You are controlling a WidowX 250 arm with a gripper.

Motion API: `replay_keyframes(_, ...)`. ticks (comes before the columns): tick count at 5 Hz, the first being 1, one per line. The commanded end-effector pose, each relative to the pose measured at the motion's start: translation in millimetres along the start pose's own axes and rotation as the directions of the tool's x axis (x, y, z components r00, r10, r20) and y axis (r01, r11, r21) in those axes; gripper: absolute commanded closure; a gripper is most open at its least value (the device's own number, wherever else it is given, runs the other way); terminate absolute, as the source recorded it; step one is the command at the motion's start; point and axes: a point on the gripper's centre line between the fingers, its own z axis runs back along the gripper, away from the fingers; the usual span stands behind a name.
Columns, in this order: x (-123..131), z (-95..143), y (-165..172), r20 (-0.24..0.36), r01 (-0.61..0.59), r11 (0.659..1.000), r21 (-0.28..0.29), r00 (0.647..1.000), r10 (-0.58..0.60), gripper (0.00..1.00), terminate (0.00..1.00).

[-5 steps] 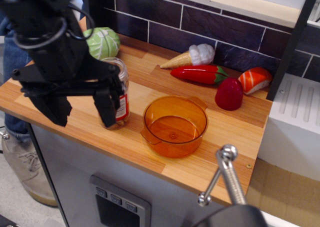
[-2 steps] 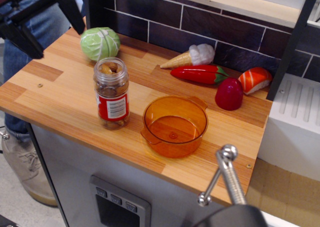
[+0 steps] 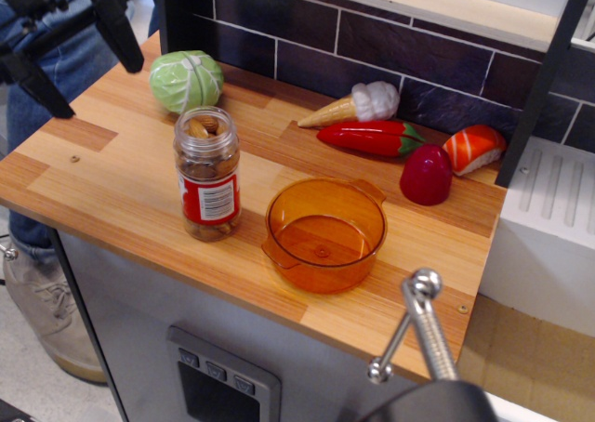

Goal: Pour almonds in pot

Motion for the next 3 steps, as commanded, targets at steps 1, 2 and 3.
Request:
replay_keyframes(1,21,-30,-8,-0.026,-0.122,0.99,0.072,0.992,0.125,0.0,0.0)
replay_keyframes(2,28,-44,-15,-0.076,-0.175,0.98,0.093,0.98,0.182,0.0,0.0)
replay_keyframes(3,17,-51,-21,-0.138,-0.202,0.972,0.122,0.966,0.218,0.0,0.0)
